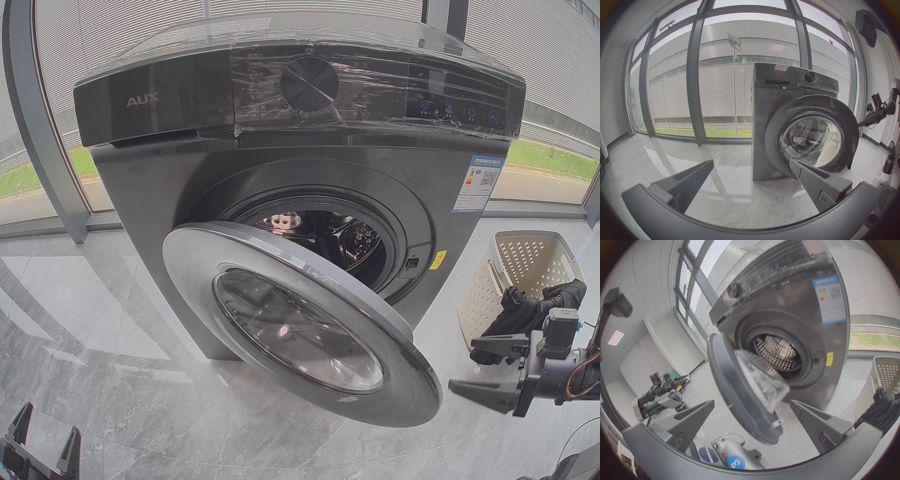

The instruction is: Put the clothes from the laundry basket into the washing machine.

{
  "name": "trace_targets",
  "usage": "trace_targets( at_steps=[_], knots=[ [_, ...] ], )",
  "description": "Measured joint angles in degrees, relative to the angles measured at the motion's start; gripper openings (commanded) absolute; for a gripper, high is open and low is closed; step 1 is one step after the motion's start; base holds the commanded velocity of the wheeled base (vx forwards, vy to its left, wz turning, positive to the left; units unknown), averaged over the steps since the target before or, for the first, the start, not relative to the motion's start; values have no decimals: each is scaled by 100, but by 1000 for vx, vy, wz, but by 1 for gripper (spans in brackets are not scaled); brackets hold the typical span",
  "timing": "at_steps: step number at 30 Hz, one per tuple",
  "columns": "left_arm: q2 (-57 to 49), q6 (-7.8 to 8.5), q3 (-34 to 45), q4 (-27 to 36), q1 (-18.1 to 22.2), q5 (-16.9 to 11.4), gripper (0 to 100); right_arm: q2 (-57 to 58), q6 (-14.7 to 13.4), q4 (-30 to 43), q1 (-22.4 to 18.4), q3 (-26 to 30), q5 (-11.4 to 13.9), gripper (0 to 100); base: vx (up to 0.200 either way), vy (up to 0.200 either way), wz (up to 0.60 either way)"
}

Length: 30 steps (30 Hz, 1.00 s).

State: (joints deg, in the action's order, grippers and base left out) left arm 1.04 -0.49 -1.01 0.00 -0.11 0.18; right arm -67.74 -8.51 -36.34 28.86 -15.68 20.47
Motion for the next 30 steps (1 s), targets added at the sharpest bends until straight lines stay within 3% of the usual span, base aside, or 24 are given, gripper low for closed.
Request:
trace_targets(
  at_steps=[4, 7, 12, 25, 30],
  knots=[
    [0, -2, 0, 0, 0, -5, 100, 116, -29, -9, -505, -184, 5, 100, 0, 0, 0],
    [0, -2, 0, 0, 0, -5, 100, -23, 99, -15, -811, -262, 2, 100, 0, 0, 0],
    [0, -9, 0, 0, -2, -2, 100, -511, 351, -33, -992, -286, 0, 100, 0, 0, 0],
    [0, -11, 0, 0, -2, -9, 100, -1078, 389, -39, -15, 11, -85, 100, 0, 0, 0],
    [0, -11, 0, 0, 0, -13, 100, -1125, 288, -55, 69, -22, -106, 100, -120, 0, 0]
  ],
)
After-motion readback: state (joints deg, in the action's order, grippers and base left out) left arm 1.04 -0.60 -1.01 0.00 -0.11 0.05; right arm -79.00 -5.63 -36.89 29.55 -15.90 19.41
